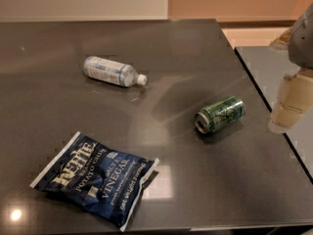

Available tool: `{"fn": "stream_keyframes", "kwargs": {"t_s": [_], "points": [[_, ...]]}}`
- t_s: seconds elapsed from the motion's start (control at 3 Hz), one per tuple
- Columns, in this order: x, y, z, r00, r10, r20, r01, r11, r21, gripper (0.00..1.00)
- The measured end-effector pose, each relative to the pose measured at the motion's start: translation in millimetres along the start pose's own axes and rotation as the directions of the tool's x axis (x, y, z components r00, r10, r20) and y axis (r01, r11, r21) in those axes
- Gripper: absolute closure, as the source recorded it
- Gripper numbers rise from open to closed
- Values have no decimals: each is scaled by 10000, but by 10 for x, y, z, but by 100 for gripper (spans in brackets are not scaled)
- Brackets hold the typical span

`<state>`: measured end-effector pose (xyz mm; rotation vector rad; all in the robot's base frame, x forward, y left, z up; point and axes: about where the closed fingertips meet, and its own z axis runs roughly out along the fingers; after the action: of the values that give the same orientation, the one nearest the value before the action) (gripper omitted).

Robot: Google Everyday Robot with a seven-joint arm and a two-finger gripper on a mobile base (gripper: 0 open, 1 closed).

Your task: Pick green can

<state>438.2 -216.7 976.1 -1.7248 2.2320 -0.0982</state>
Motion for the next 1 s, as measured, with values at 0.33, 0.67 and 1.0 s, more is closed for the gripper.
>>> {"fn": "stream_keyframes", "kwargs": {"t_s": [0.33, 0.67, 1.0], "points": [[-3, -3, -3, 10000, -4, 7, 4, 10000, 14, 0], [-77, -120, 79, 9993, -365, 62, 365, 9993, -76, 0], [-226, -297, 252, 9928, -1150, 327, 1161, 9925, -368, 0]]}}
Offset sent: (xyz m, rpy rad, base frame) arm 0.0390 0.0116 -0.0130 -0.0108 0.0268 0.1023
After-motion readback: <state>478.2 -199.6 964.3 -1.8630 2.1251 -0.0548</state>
